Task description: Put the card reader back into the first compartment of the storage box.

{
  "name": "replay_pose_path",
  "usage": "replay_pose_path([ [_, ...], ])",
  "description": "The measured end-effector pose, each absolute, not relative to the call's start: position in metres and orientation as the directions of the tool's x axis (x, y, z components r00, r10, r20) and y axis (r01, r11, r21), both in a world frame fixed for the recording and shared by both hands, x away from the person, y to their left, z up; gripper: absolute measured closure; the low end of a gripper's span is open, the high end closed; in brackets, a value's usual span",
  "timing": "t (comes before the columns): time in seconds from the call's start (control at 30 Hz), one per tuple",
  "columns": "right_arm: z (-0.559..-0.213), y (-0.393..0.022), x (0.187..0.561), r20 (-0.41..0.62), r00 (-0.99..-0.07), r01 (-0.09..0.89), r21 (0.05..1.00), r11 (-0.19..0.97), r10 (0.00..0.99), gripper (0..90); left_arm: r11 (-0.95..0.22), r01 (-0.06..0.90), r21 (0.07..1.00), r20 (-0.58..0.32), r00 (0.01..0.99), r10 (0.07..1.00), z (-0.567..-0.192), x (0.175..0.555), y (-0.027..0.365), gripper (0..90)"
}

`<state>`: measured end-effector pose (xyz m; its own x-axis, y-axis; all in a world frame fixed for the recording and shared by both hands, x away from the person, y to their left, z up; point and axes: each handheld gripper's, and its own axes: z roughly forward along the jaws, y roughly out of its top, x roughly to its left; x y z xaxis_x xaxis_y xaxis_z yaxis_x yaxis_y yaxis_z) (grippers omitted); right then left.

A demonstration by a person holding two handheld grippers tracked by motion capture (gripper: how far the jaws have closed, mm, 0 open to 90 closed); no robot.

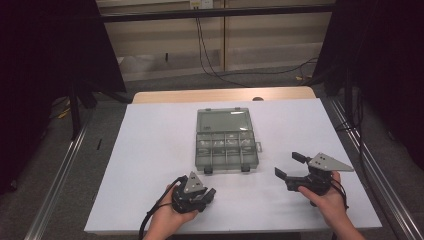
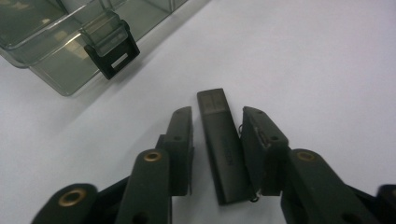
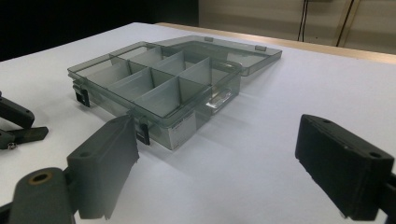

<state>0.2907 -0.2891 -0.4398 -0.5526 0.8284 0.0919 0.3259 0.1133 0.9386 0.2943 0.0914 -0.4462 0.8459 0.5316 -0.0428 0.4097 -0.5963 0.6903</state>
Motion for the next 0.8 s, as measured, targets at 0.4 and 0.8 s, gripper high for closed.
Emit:
replay_pose_path([
  [0.4, -0.439, -0.289, 0.29, 0.094, -0.556, 0.327, 0.938, 0.114, 0.826, 12.9, -0.574, 0.475, 0.666, -0.123, 0.83, 0.544, -0.443, 0.302, 0.093, 74.1],
  [0.8, -0.439, -0.289, 0.29, 0.099, -0.557, 0.324, 0.94, 0.107, 0.824, 12.6, -0.538, 0.496, 0.681, -0.162, 0.819, 0.551, -0.428, 0.311, 0.09, 74.1],
])
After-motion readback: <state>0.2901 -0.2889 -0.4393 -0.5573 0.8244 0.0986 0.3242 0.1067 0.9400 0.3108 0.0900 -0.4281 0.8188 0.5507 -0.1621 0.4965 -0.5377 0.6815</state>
